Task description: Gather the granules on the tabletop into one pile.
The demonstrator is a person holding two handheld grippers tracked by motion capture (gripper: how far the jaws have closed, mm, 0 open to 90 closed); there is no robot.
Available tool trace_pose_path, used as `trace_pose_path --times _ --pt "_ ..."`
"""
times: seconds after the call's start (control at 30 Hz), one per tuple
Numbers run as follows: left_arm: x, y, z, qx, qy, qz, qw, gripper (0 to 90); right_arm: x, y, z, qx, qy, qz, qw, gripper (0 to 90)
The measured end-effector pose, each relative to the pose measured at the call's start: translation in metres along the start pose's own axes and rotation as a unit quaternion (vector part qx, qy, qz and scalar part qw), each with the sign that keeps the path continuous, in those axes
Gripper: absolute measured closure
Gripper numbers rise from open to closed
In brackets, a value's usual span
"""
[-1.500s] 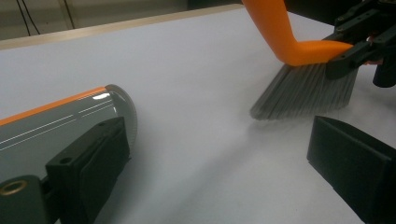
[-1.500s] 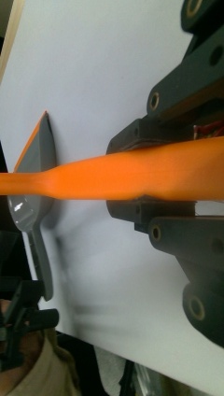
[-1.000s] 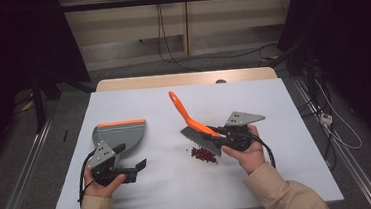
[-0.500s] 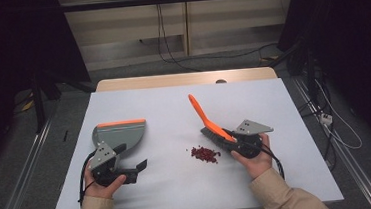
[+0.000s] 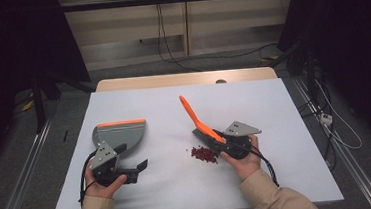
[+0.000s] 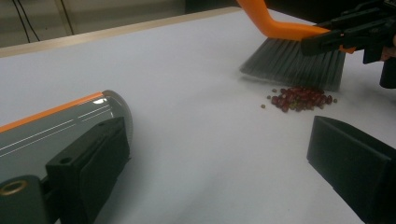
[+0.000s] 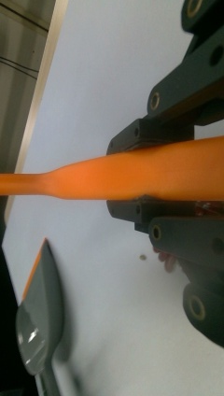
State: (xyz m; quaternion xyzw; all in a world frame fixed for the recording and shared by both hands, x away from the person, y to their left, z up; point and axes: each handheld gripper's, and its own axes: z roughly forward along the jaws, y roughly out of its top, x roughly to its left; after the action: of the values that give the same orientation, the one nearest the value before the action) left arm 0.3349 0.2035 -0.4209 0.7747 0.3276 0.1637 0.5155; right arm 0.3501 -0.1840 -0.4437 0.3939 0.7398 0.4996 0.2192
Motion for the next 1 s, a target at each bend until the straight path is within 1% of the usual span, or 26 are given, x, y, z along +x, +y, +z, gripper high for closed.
trace_pose_path --times 0.03,0.17,0.2,0.23,0.37,0.43,0.53,0.6,0.67,0.8,0.83,0.87,0.9,0.93,1.0 --pt "0.0 0.0 0.0 0.0 0.001 -0.001 1.0 5.6 0.0 0.0 0.0 -0.002 0.001 0.007 1.0 71.4" --pt "0.001 0.0 -0.001 0.0 -0.001 -0.003 1.0 5.6 0.002 0.003 -0.003 -0.006 0.007 0.002 1.0 71.4" --pt "0.001 0.0 -0.002 0.0 -0.001 -0.001 1.0 5.6 0.001 0.003 -0.004 -0.009 0.01 0.006 0.9999 71.4" --pt "0.001 0.0 -0.002 -0.001 -0.002 -0.003 1.0 5.6 0.001 0.004 -0.005 -0.012 0.013 0.01 0.9998 71.4" --pt "0.001 0.0 -0.002 -0.002 -0.001 -0.005 1.0 5.6 0.0 0.007 -0.008 -0.013 0.005 0.007 0.9999 71.4" --pt "0.001 0.0 -0.001 -0.002 -0.002 -0.006 1.0 5.6 0.001 0.01 -0.009 -0.017 0.007 0.013 0.9997 71.4" --pt "0.0 0.001 0.0 0.0 -0.002 -0.004 1.0 5.6 0.008 0.016 -0.006 -0.022 0.013 0.022 0.9994 71.4" --pt "0.0 0.001 0.001 0.0 -0.002 -0.005 1.0 5.6 0.016 0.021 0.0 -0.025 0.017 0.027 0.9992 71.4" --pt "-0.001 0.001 0.001 0.0 -0.003 -0.004 1.0 5.6 0.023 0.027 0.007 -0.029 0.012 0.024 0.9992 71.4" --pt "0.0 0.001 0.001 -0.001 -0.003 -0.004 1.0 5.6 0.037 0.033 0.025 -0.038 0.011 0.045 0.9982 71.4" --pt "0.0 0.001 0.0 -0.001 -0.003 -0.004 1.0 5.6 0.04 0.034 0.03 -0.04 0.014 0.048 0.9979 71.4" --pt "0.001 0.0 0.0 0.0 -0.003 -0.002 1.0 5.6 0.042 0.034 0.035 -0.041 0.011 0.05 0.9978 71.4" --pt "0.001 0.0 0.0 0.0 -0.002 -0.006 1.0 5.6 0.045 0.034 0.04 -0.039 0.007 0.05 0.9979 71.4" --pt "0.002 0.0 0.0 0.0 -0.002 -0.006 1.0 5.6 0.046 0.034 0.046 -0.037 0.01 0.056 0.9977 71.4" --pt "0.003 -0.001 0.0 0.001 -0.002 -0.004 1.0 5.6 0.049 0.033 0.055 -0.037 0.005 0.068 0.997 71.4"
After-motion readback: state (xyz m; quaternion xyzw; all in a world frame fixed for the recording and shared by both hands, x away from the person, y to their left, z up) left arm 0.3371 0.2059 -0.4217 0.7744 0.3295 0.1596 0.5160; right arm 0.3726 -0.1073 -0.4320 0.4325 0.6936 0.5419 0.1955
